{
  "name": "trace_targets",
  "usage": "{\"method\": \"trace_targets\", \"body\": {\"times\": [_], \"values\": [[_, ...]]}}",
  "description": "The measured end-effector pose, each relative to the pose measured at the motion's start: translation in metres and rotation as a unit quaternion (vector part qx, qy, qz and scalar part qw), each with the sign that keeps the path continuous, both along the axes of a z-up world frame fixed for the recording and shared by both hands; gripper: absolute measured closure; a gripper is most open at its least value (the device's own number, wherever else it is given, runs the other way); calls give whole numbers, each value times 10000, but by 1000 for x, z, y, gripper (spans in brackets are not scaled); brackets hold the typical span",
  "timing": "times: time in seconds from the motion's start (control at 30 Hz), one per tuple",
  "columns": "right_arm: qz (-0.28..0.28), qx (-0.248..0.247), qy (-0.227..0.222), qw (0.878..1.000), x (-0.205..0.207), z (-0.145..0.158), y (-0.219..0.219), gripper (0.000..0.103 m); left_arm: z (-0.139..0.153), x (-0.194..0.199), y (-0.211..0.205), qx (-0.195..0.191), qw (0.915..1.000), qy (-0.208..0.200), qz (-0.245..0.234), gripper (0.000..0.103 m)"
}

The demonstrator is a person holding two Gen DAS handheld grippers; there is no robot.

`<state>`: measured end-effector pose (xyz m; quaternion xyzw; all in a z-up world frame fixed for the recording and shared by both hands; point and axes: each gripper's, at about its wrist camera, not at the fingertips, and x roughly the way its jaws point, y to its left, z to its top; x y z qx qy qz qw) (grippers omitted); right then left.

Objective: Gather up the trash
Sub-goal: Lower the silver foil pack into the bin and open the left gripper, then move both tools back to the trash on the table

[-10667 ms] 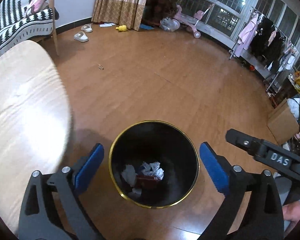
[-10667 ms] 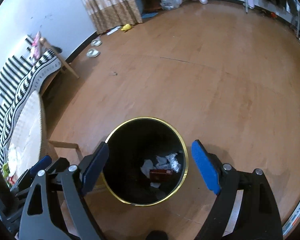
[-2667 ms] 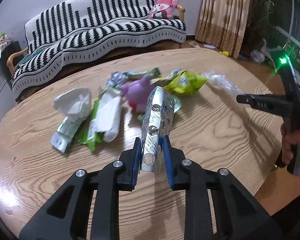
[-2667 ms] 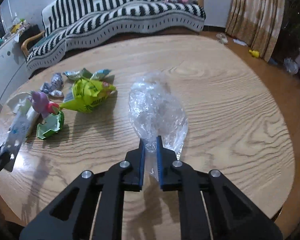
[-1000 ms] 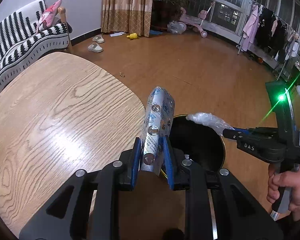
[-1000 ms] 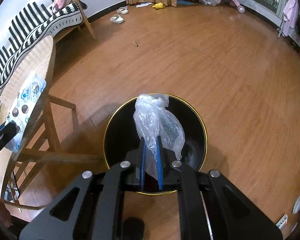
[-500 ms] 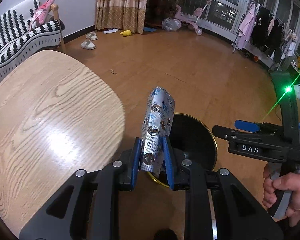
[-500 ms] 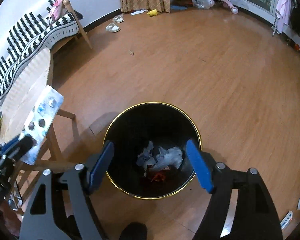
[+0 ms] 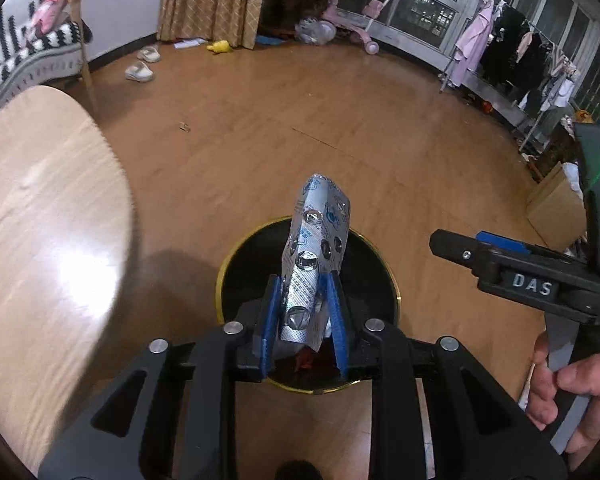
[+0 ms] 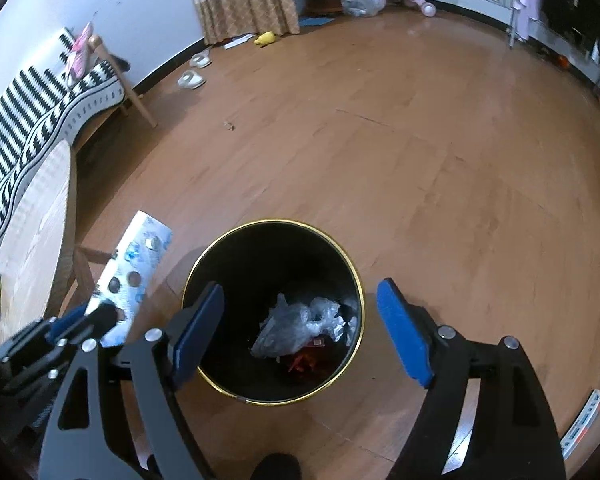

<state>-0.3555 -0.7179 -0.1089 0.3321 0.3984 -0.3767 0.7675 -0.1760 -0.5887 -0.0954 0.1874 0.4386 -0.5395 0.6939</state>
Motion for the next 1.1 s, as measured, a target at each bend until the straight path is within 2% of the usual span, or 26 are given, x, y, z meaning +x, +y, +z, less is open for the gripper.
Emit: {"method": "trace_targets", "body": {"times": [0.03,0.07,0.1,0.17,0.27,0.4,0.5,0.6,0.73,0.83,0.97,1.07,1.1], "values": [[-48,-17,-14,10000,-3,1,-1,26,-3,-1,-4,19,10000,38,-25,78],[-83,-26,-31,10000,-6,2,-3,26,-4,-2,-7,31,10000,57,-34,70],[-107,-27,-50,9999,-9,2,-3,25,-6,-4,-9,16,9999,86,-56,54],[-146,-30,-67,9999,-13,3,-4,25,-6,-7,-10,-17,10000,36,-12,38],[-148,-9,-74,9999,-13,3,-6,25,-5,-10,-10,-28,10000,10,-27,32],[-74,-11,-96,9999,-7,7,-2,25,3,-4,3,-61,10000,14,43,16],[54,-73,-108,9999,5,15,6,25,16,2,19,-128,9998,-80,132,10],[192,-138,-187,9995,23,24,18,23,34,18,47,-223,9989,-266,331,8],[551,-205,-280,9979,65,38,45,21,58,49,94,-294,9965,-437,647,7],[994,-232,-320,9943,113,48,77,21,74,73,133,-288,9930,-644,945,7],[1619,-332,-398,9854,175,65,127,21,94,108,199,-296,9837,-876,1542,7],[2085,-372,-452,9763,220,75,169,21,105,138,255,-285,9716,-1033,2112,7],[2234,-381,-467,9729,234,77,184,21,108,153,281,-264,9647,-1079,2386,7]]}}
